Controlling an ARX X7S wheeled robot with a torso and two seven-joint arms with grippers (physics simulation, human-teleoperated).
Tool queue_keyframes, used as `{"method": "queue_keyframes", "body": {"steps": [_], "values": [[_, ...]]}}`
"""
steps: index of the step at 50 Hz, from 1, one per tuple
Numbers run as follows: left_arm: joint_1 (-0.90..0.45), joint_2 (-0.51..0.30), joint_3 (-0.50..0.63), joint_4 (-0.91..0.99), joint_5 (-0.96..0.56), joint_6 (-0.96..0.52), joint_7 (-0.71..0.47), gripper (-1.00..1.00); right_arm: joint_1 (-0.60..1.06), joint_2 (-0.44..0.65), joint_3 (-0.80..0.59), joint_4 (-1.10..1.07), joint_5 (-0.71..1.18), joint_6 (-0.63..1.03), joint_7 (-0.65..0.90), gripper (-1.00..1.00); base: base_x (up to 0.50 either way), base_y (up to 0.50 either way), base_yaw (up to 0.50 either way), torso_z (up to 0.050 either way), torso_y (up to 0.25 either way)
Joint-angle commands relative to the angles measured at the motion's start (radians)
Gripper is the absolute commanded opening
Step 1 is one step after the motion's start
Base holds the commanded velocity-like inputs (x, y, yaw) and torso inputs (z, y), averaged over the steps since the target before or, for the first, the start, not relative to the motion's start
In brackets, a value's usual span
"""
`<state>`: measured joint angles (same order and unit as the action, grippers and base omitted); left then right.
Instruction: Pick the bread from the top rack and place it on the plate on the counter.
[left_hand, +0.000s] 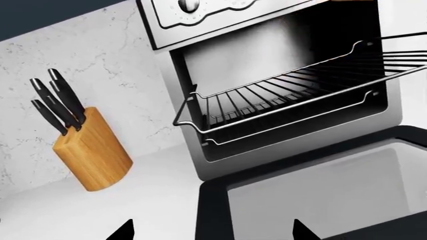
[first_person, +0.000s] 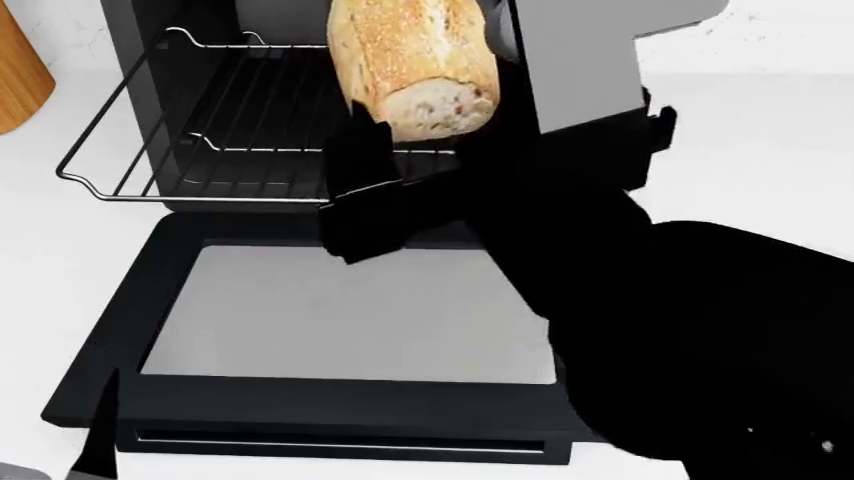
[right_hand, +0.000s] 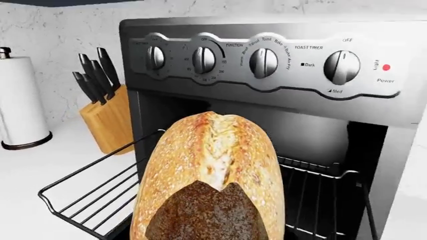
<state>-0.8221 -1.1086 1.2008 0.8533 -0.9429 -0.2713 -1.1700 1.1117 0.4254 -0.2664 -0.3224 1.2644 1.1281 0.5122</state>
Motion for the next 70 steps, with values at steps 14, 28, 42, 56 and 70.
{"method": "queue_keyframes", "body": {"steps": [14,28,42,56,70], "values": [[0.007,0.02,0.003,-0.017,0.011,0.0,0.013,1.0,-0.233,0.293,0.372,-0.359,0.4,0.006,0.347,-1.0,0.0,0.0,0.0,0.0,0.0],[0.012,0.039,0.007,-0.039,0.019,0.002,0.028,1.0,-0.468,0.421,0.592,-0.371,0.404,-0.01,0.338,-1.0,0.0,0.0,0.0,0.0,0.0],[0.014,0.04,0.006,-0.038,0.019,-0.001,0.027,1.0,-0.63,0.416,0.664,-0.281,0.201,-0.016,0.203,-1.0,0.0,0.0,0.0,0.0,0.0],[0.005,0.042,0.002,-0.029,0.01,-0.016,0.022,1.0,-0.694,0.384,0.62,-0.193,0.05,-0.056,0.104,-1.0,0.0,0.0,0.0,0.0,0.0],[0.001,0.041,-0.002,-0.025,0.001,-0.024,0.018,1.0,-0.716,0.345,0.544,-0.083,-0.07,-0.111,0.023,-1.0,0.0,0.0,0.0,0.0,0.0]]}}
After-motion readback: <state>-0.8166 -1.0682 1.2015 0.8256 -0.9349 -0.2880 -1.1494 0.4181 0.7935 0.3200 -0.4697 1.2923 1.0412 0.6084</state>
